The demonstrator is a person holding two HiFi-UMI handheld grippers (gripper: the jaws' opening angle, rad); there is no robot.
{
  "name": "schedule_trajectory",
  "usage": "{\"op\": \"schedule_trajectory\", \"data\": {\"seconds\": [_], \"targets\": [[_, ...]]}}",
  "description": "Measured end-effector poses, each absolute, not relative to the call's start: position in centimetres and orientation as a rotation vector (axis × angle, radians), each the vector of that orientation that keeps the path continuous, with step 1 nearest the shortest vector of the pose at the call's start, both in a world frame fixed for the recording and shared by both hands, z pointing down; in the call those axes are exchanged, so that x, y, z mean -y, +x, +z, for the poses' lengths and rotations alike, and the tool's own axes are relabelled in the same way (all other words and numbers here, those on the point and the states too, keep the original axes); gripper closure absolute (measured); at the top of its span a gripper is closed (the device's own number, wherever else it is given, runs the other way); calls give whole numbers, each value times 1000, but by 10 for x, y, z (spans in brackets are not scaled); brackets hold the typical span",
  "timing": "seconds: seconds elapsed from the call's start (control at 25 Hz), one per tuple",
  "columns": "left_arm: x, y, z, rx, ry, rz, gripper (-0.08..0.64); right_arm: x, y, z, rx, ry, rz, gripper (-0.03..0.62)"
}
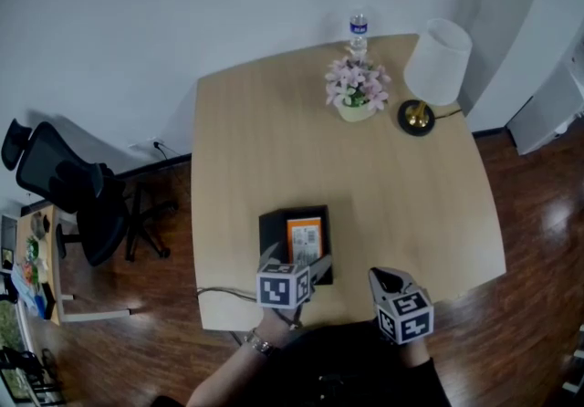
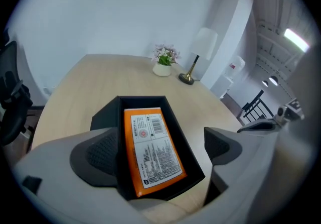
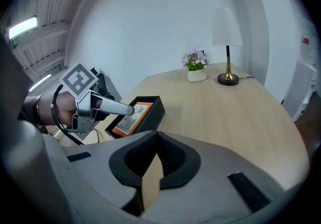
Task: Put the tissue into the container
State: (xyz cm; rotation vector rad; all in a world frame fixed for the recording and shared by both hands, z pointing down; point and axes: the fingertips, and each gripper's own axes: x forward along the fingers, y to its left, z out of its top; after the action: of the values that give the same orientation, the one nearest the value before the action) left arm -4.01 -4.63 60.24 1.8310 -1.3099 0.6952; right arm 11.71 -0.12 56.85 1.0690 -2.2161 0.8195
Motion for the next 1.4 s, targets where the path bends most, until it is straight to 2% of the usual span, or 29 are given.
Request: {"op": "schedule_trajectory", "data": {"seconds": [0.32, 0.48, 0.64, 0.76, 0.92, 1.4], "targets": [[50, -92, 509, 1361, 2000, 561, 18, 5, 99, 557, 2236, 1097, 813, 588], [32, -122, 482, 1361, 2081, 594, 51, 7, 80, 543, 2266, 1103, 789, 588], [1, -151, 484, 1330, 2100, 628, 167, 6, 55, 532, 2290, 1106, 766, 588], [-20, -169, 492, 1325, 2098, 620, 364, 3, 36, 528, 2294, 1108, 752, 588], [-40, -182, 507, 1322, 2110, 619, 554, -6, 11, 530, 2282, 1074, 740, 588], [-65, -188, 535, 1172, 2212, 668, 560, -39, -41, 536, 2263, 981, 679, 592]]}}
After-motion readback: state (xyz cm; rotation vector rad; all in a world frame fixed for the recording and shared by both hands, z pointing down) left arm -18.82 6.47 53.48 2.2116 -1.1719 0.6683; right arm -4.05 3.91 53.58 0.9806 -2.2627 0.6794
